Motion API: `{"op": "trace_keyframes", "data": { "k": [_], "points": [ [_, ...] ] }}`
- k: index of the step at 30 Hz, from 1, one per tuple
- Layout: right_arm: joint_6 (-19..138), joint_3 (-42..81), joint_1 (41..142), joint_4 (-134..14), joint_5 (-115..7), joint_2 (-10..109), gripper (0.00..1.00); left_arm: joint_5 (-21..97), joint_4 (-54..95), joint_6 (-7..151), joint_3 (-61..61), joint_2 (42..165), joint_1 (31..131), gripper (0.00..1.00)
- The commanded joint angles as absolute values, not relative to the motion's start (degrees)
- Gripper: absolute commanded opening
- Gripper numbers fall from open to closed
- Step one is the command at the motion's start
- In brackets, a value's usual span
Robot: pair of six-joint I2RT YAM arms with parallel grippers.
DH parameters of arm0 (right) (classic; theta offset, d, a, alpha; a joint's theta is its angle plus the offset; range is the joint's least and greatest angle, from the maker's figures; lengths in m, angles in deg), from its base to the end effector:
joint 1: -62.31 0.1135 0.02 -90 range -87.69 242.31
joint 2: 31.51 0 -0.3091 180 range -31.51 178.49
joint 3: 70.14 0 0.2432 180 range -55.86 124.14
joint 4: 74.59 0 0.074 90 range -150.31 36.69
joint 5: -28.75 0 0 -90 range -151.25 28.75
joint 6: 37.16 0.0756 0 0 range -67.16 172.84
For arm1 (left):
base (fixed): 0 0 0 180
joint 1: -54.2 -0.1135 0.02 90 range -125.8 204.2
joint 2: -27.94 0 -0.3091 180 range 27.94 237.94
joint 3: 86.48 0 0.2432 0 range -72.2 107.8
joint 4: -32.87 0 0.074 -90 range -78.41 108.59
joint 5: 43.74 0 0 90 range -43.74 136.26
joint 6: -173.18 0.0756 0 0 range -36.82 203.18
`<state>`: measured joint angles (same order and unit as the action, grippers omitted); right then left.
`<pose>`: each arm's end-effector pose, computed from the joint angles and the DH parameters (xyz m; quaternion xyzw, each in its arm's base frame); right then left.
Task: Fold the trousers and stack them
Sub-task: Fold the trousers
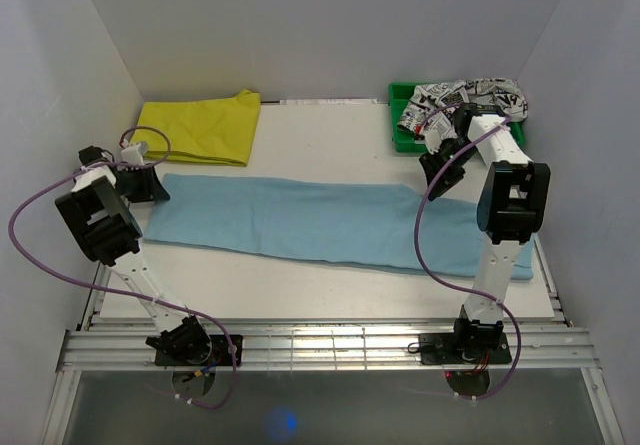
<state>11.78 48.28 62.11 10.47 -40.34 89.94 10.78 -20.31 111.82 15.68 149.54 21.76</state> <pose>0.4290 0.0255 0.2198 -0.3461 0.9204 0.1640 0.0793 0.4048 0.2053 0.1665 0.0148 0.9425 -0.1863 0.2770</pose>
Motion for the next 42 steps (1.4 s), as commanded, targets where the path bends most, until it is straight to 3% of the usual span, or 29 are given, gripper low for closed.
{"op": "trace_keyframes", "data": {
  "k": [1, 3, 5, 6, 8, 19, 26, 33, 37, 42],
  "points": [
    [12.14, 50.04, 63.10, 11.76, -40.68, 88.99, 0.43, 10.66, -25.71, 115.08, 10.95, 152.40, 22.56, 0.50],
    [12.76, 50.66, 63.10, 12.02, -40.86, 89.43, 0.46, 11.63, -24.84, 114.30, 10.07, 152.48, 22.56, 0.34],
    [12.85, 50.40, 63.10, 11.76, -41.55, 88.82, 0.54, 12.59, -24.13, 113.06, 10.24, 152.31, 22.56, 0.18],
    [12.93, 50.14, 63.10, 11.59, -42.08, 88.47, 0.57, 13.21, -23.95, 112.71, 10.50, 152.22, 22.47, 0.06],
    [12.93, 49.70, 63.10, 11.41, -42.79, 88.03, 0.59, 14.00, -23.08, 111.04, 11.56, 151.61, 22.04, 0.00],
    [11.71, 49.79, 63.02, 10.70, -40.15, 87.59, 0.59, 16.12, -35.97, 108.48, 30.18, 144.93, 12.90, 0.00],
    [7.58, 47.59, 60.39, 12.02, -40.06, 85.48, 0.74, 6.40, -50.56, 108.66, 46.25, 142.29, 15.70, 0.00],
    [4.42, 43.65, 56.25, 14.57, -43.05, 84.78, 0.73, -3.30, -51.82, 97.35, 42.95, 135.36, 27.64, 0.00],
    [3.00, 38.19, 56.42, 14.22, -43.23, 84.24, 0.67, -1.65, -39.64, 83.81, 36.53, 131.57, 35.46, 0.00],
    [6.08, 34.59, 58.70, 9.22, -44.10, 86.18, 0.59, 2.22, -35.11, 74.83, 33.62, 131.04, 36.36, 0.00]
  ]
}}
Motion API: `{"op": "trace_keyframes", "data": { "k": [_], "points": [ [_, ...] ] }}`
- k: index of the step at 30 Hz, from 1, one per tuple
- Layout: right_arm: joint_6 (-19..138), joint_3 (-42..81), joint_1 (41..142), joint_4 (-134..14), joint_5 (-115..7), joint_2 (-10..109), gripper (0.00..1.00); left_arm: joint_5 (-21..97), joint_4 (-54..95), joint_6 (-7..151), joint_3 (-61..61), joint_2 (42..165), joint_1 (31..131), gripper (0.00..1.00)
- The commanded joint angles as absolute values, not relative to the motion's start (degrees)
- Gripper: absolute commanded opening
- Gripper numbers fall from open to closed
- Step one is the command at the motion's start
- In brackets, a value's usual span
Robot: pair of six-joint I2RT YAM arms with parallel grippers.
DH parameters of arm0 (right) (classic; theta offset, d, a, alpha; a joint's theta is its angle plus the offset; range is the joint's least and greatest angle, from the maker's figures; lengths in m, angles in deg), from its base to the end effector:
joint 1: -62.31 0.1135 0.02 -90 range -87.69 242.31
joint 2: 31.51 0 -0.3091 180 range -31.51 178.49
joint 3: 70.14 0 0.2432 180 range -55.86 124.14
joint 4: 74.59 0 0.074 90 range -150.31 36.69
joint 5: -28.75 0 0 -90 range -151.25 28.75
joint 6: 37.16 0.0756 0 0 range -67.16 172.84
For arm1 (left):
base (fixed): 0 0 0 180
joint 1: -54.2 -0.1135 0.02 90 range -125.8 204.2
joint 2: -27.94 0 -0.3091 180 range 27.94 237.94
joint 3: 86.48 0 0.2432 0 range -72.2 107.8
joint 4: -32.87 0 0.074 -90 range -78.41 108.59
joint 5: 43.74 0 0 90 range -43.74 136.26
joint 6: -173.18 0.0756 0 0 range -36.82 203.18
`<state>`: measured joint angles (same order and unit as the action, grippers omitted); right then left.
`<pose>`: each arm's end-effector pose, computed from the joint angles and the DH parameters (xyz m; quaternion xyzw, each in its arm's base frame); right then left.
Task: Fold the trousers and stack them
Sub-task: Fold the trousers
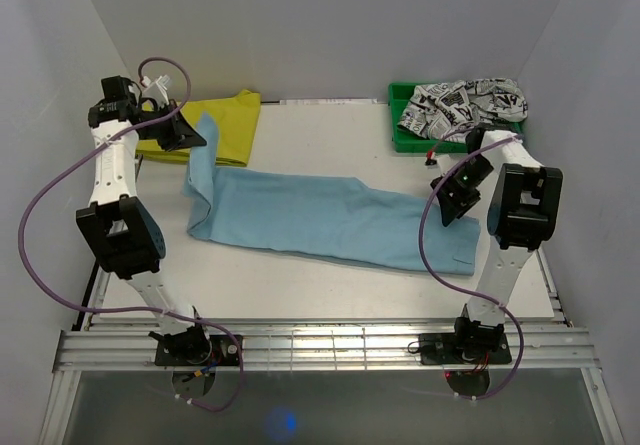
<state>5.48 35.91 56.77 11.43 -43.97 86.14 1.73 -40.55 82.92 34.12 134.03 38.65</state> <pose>0.3827 -0.0146 0.1935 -0.3427 0.9251 0.1635 0.0079 0.4065 0.0581 0.3619 -0.0220 0.8971 -0.3288 0.2944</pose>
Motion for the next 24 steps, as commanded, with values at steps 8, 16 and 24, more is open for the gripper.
{"op": "trace_keyframes", "data": {
  "k": [8, 16, 24],
  "points": [
    [6.87, 33.61, 68.89, 2.71, -44.55, 90.39, 0.56, 1.35, -38.89, 76.41, 32.83, 126.39, 33.29, 0.00],
    [7.40, 40.72, 77.51, 4.11, -39.54, 96.90, 0.55, 1.52, -45.48, 81.41, 36.77, 124.97, 24.06, 0.00],
    [10.12, 48.62, 75.15, 6.48, -37.52, 94.80, 0.62, 0.38, -43.74, 79.06, 35.83, 126.12, 30.71, 0.00]
  ]
}}
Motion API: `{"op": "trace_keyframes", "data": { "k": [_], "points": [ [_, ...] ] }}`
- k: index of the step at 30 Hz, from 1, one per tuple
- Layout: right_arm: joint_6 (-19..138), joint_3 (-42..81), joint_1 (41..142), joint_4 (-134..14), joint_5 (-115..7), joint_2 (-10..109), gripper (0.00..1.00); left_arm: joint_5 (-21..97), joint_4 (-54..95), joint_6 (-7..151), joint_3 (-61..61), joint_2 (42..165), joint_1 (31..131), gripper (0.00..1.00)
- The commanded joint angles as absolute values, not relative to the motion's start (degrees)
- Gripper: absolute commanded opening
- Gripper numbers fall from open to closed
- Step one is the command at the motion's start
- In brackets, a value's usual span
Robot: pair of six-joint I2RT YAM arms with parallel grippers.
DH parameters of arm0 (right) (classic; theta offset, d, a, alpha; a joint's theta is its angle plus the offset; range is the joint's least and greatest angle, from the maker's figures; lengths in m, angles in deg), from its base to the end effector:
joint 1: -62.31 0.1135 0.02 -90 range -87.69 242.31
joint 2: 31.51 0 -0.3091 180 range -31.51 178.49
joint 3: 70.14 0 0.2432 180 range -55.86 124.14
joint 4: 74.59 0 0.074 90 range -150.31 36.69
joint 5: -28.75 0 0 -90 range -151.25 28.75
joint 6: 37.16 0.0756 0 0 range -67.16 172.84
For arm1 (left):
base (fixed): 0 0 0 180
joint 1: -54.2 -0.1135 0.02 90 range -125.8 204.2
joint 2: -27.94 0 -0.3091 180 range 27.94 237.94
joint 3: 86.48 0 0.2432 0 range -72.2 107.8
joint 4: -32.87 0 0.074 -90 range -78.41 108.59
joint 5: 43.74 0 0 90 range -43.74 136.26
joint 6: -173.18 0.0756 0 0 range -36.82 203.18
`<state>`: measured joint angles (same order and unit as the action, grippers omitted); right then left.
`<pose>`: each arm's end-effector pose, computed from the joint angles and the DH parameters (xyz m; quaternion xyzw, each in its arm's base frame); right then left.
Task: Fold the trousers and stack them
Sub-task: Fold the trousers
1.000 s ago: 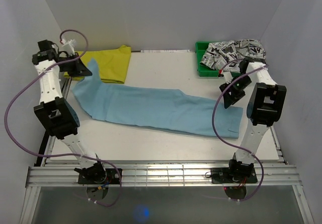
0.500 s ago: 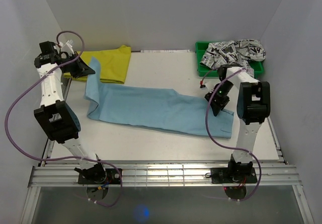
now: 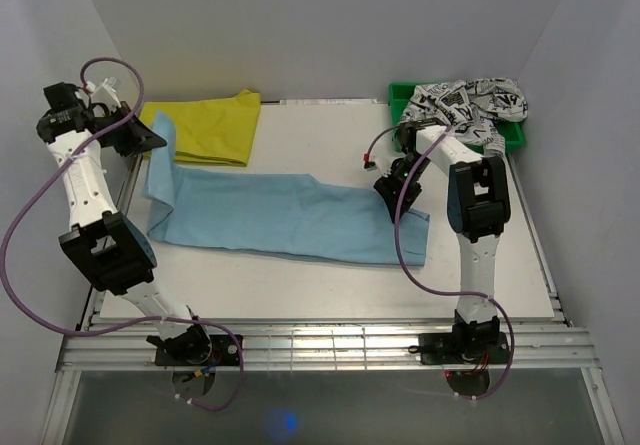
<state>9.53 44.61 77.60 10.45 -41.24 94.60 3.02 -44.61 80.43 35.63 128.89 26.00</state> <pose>0.4026 0.1369 0.1712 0.4727 -0.8622 -0.1816 0.0113 0.3568 0.1326 0.3974 -0.1345 0.8860 -0.2847 0.3404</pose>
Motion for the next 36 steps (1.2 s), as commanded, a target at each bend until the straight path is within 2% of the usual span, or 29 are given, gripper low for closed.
{"op": "trace_keyframes", "data": {
  "k": [1, 4, 7, 11, 18, 23, 36],
  "points": [
    [10.30, 49.60, 74.36, 8.66, -37.34, 94.36, 0.64, 0.56, -42.94, 78.00, 35.04, 125.94, 32.04, 0.00],
    [9.86, 51.11, 70.93, 12.62, -37.69, 91.73, 0.64, 1.52, -38.29, 72.82, 30.47, 125.33, 36.79, 0.00],
    [7.84, 46.30, 68.03, 13.34, -39.88, 87.60, 0.62, 2.92, -33.54, 68.51, 25.55, 124.36, 41.71, 0.00],
    [7.22, 37.16, 68.11, 11.77, -40.85, 84.51, 0.59, 6.70, -27.92, 63.94, 19.92, 123.31, 48.21, 0.00],
    [11.00, 33.00, 68.64, 5.97, -44.10, 85.12, 0.55, 14.09, -19.65, 58.48, 12.18, 122.34, 59.02, 0.00],
    [12.93, 32.21, 69.25, 2.45, -47.26, 87.32, 0.50, 16.20, -16.84, 55.23, 9.20, 123.39, 61.85, 0.00],
    [15.04, 29.13, 70.49, 0.16, -47.18, 86.88, 0.48, 18.04, -14.63, 50.31, 7.78, 124.53, 68.87, 0.00]
  ]
}}
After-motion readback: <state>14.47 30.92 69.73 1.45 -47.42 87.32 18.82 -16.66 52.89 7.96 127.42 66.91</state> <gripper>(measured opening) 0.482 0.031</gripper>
